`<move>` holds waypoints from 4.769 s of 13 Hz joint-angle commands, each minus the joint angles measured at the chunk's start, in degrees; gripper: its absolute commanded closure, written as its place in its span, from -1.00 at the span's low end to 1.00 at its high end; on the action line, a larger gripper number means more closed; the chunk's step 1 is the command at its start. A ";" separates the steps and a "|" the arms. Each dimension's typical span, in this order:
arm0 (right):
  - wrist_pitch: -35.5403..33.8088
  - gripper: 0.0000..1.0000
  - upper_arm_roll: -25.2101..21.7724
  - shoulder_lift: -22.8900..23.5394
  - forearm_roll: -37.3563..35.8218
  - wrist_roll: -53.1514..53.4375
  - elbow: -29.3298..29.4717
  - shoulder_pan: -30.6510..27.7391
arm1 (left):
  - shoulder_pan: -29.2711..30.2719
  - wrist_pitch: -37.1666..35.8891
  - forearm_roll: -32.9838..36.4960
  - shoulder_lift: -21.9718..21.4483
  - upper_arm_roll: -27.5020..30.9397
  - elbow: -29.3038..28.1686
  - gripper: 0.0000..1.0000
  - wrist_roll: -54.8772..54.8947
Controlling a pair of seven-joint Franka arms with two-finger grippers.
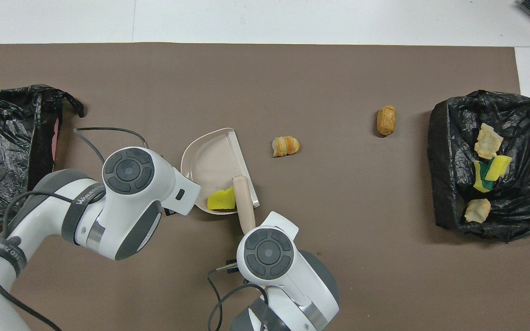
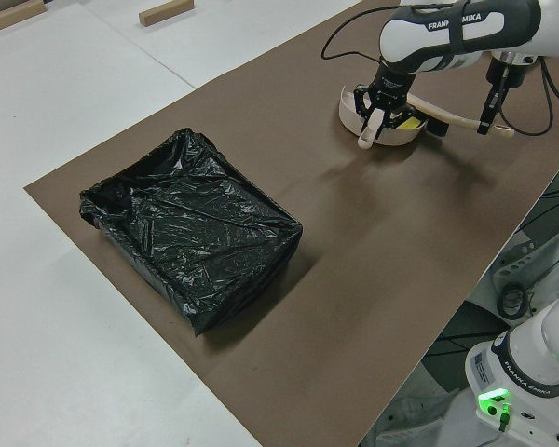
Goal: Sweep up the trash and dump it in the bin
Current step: 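Brush the bread piece into the dustpan with the right gripper, then reach the brush to the brown nut near the far bin with the right gripper, then sweep the brown nut into the dustpan with the right gripper's brush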
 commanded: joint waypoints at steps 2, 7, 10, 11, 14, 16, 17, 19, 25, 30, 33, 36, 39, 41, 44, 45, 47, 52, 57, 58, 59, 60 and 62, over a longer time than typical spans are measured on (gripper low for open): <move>-0.07 1.00 -0.47 1.68 -0.30 -4.04 3.86 -2.73 | -0.86 0.86 0.04 -1.95 0.89 -2.23 1.00 -0.85; -2.96 1.00 -0.20 7.22 -10.32 -6.58 12.39 -10.80 | -1.29 2.62 -0.14 -1.25 0.80 -2.23 1.00 -1.29; -7.69 1.00 -0.21 10.73 -15.59 -9.56 17.56 -17.30 | -2.17 3.50 -0.14 -0.63 0.80 -2.14 1.00 -4.01; -9.89 1.00 -0.29 11.43 -16.47 -11.41 18.98 -18.28 | -2.17 3.50 -0.14 -0.71 0.80 -2.14 1.00 -4.19; -11.14 1.00 -0.29 13.54 -17.62 -12.13 19.25 -19.52 | -2.26 3.50 -0.14 -0.63 0.80 -1.97 1.00 -4.98; -11.14 1.00 -0.12 14.69 -16.57 -12.22 19.34 -18.74 | -2.26 3.50 -0.14 -0.63 0.80 -2.05 1.00 -4.98; -11.14 1.00 -0.03 14.78 -15.44 -12.22 19.17 -17.60 | -2.26 3.50 -0.14 -0.63 0.80 -2.05 1.00 -4.98; -11.06 1.00 0.06 15.40 -11.23 -12.13 18.64 -14.18 | -2.26 3.50 -0.14 -0.63 0.80 -2.05 1.00 -4.98; -12.45 1.00 0.15 13.46 -3.74 -11.69 17.67 -8.01 | -2.18 3.41 -0.14 -0.72 0.80 -2.14 1.00 -4.98; -13.16 1.00 -0.29 9.26 -4.00 -13.09 18.11 -11.60 | -2.26 3.41 -0.14 -0.72 0.80 -2.14 1.00 -4.98; -15.70 1.00 -0.56 6.44 -5.23 -13.62 18.20 -17.74 | -3.75 3.50 -0.14 -0.71 0.80 -1.79 1.00 -7.17; -17.73 1.00 -0.56 6.87 -14.25 -14.85 19.86 -23.72 | -3.84 3.41 -0.14 -0.72 0.80 -1.79 1.00 -8.05; -21.24 1.00 -0.56 9.32 -19.98 -17.30 23.73 -30.66 | -4.20 3.23 -0.14 -0.72 0.80 -1.79 1.00 -9.55; -21.07 1.00 -0.47 9.68 -22.36 -17.66 23.56 -34.71 | -4.20 3.23 -0.14 -0.72 0.80 -1.70 1.00 -9.46; -19.33 1.00 -0.99 9.16 -23.77 -17.05 19.45 -37.97 | -4.11 3.23 -0.14 -0.72 0.80 -1.70 1.00 -9.20; -19.05 1.00 -0.91 8.89 -24.21 -16.96 17.95 -38.94 | -4.19 3.15 -0.14 -0.72 0.80 -1.70 1.00 -9.37; -17.48 1.00 -0.82 9.07 -24.30 -16.87 15.57 -39.38 | -4.02 2.97 -0.14 -0.80 0.80 -1.88 1.00 -9.11; -18.34 1.00 -0.56 11.09 -21.94 -16.79 15.74 -31.58 | -3.76 3.06 -0.14 -0.80 0.80 -1.88 1.00 -8.76; -18.35 1.00 1.99 10.65 -12.90 -17.93 15.04 -22.79 | -3.58 2.88 -0.14 -0.89 0.80 -2.23 1.00 -8.58; -18.26 1.00 2.43 10.48 -10.70 -18.36 15.03 -21.73 | -3.58 2.88 -0.14 -0.89 0.80 -2.14 1.00 -8.58; -18.26 1.00 3.21 10.47 -9.20 -18.54 15.03 -20.50 | -3.58 2.88 -0.14 -0.89 0.80 -2.14 1.00 -8.58; -17.91 1.00 3.40 10.47 -8.75 -18.54 14.95 -18.75 | -3.58 2.88 -0.14 -0.89 0.80 -2.14 1.00 -8.58; -17.73 1.00 3.66 10.04 -6.74 -18.46 14.51 -16.11 | -3.58 2.88 -0.14 -0.89 0.80 -2.14 1.00 -8.58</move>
